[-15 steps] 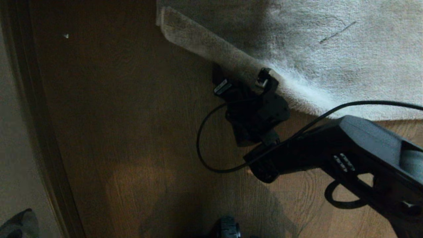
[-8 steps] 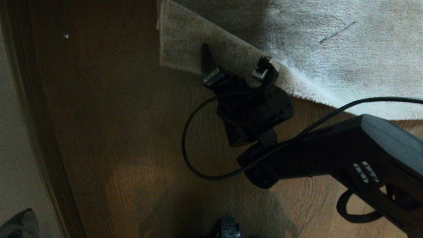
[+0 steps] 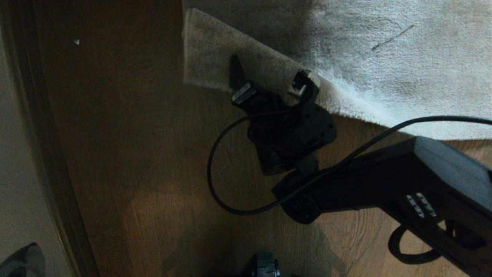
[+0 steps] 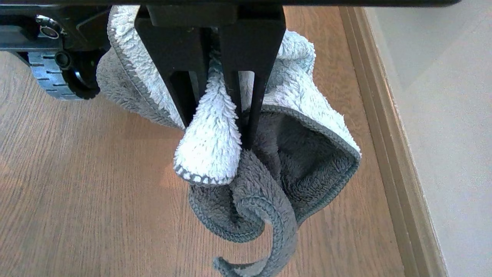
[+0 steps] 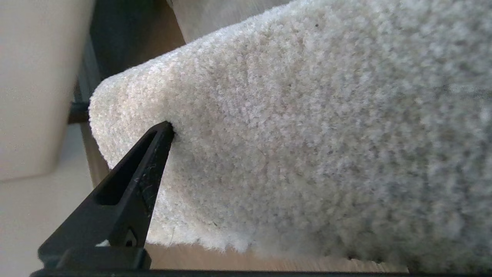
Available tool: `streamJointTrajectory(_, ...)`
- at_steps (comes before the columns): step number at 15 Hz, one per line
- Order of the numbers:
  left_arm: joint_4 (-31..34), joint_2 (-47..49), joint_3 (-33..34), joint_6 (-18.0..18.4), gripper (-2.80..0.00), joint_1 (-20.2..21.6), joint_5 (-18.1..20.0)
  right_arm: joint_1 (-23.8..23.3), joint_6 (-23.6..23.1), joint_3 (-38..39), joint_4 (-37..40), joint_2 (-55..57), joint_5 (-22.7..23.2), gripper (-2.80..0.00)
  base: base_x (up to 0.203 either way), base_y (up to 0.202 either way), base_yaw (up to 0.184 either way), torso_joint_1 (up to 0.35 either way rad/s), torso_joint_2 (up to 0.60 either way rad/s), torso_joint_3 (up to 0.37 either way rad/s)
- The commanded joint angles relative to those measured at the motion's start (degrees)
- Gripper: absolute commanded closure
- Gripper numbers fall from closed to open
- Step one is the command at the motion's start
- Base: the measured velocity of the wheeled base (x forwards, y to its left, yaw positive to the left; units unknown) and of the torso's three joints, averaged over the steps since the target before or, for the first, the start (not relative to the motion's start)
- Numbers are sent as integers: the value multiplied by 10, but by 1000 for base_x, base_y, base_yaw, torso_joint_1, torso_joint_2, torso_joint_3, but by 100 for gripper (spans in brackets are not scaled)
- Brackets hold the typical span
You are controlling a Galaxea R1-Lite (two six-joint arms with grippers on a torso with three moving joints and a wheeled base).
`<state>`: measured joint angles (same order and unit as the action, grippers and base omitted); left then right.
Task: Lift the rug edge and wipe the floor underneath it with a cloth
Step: Lift up the carpet
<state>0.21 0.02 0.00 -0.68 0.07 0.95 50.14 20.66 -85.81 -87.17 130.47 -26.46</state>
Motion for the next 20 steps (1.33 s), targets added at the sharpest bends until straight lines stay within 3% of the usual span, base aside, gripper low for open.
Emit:
streamJointTrajectory(1,1,0,0,0,0,0,0,1,1,-1,-5,11,-9,-280,0,0,0,0,0,0)
streamJointTrajectory(9,0,0,0,0,0,0,0,-1,175,-8,-11,5,-8,-280,0,0,0,0,0,0)
streamJointTrajectory(14,0,0,0,0,0,0,0,-2,206,-15,-8,5,-9,-280,0,0,0,0,0,0)
streamJointTrajectory(17,0,0,0,0,0,0,0,-2,248,-18,-10,8,-12,-280,0,0,0,0,0,0)
streamJointTrajectory(20,0,0,0,0,0,0,0,-1,267,-61,-11,27,-14,-280,0,0,0,0,0,0)
